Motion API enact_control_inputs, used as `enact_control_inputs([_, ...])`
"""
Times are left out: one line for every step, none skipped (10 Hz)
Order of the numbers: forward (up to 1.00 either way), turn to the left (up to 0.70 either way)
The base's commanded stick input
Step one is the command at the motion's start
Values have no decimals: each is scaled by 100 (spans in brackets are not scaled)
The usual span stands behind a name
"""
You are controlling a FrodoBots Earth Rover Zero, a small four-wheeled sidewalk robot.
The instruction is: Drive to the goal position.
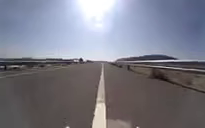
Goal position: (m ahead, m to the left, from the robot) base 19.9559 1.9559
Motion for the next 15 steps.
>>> enact_control_inputs([70,0])
enact_control_inputs([70,0])
enact_control_inputs([70,0])
enact_control_inputs([70,0])
enact_control_inputs([70,0])
enact_control_inputs([70,0])
enact_control_inputs([70,0])
enact_control_inputs([70,0])
enact_control_inputs([70,0])
enact_control_inputs([70,0])
enact_control_inputs([70,0])
enact_control_inputs([70,0])
enact_control_inputs([70,0])
enact_control_inputs([70,0])
enact_control_inputs([70,0])
